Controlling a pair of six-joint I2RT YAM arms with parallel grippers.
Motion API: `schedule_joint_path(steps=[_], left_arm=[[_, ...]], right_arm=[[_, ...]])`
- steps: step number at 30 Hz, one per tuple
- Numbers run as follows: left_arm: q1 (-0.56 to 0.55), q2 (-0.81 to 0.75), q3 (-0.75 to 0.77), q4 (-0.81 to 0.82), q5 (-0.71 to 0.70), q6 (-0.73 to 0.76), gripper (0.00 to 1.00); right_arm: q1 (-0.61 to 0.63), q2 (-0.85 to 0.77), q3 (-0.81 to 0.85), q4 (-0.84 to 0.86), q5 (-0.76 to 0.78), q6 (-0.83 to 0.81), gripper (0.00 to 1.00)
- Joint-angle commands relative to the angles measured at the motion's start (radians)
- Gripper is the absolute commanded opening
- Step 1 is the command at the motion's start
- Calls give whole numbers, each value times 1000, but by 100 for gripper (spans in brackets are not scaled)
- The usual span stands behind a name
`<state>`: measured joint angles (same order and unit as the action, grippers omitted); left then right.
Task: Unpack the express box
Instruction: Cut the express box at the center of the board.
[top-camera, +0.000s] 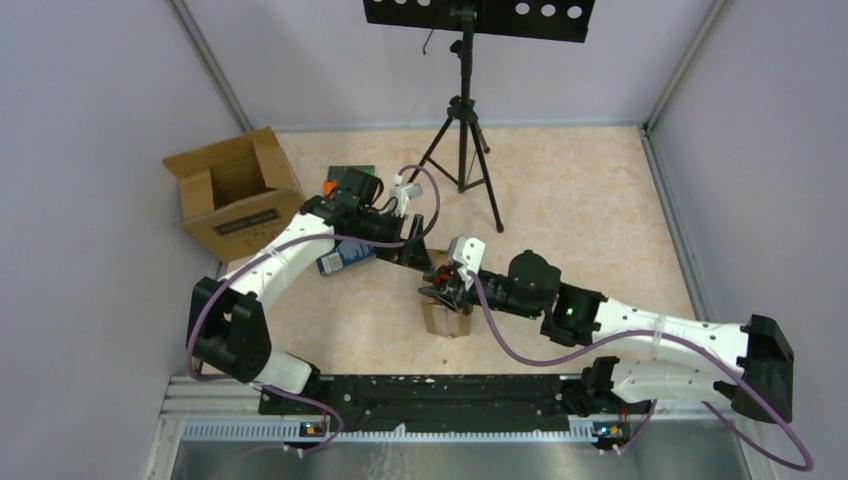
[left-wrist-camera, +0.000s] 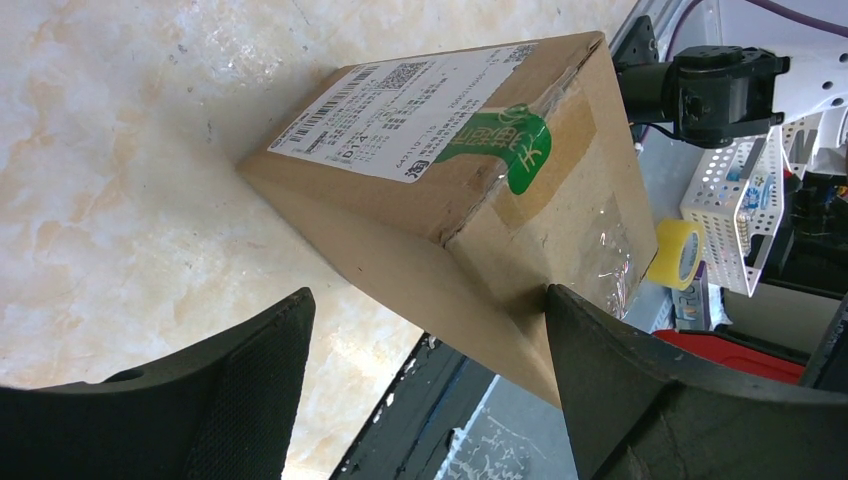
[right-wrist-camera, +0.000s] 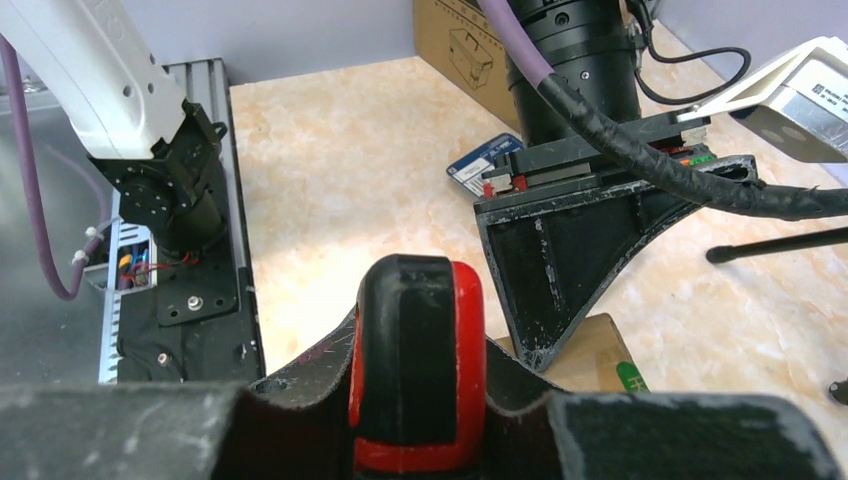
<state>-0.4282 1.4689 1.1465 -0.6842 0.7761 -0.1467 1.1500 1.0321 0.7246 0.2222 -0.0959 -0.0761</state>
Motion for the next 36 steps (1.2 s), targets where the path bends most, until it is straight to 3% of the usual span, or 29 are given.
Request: schedule_joint_path(steps=[1,10,21,36], left_arm=[[2,23,22,-35,-82,65,86],[3,56,94,-18,-77,48,87],[2,90,202,-24,-81,26,88],[6,64,108,-41,-53,63,87]], right_arm=[[6,4,35,-81,20,-16,0],[5,14,-50,74,41,83,0],[6,105,44,141,145,110,0],[5,116,103,115,210,86,0]])
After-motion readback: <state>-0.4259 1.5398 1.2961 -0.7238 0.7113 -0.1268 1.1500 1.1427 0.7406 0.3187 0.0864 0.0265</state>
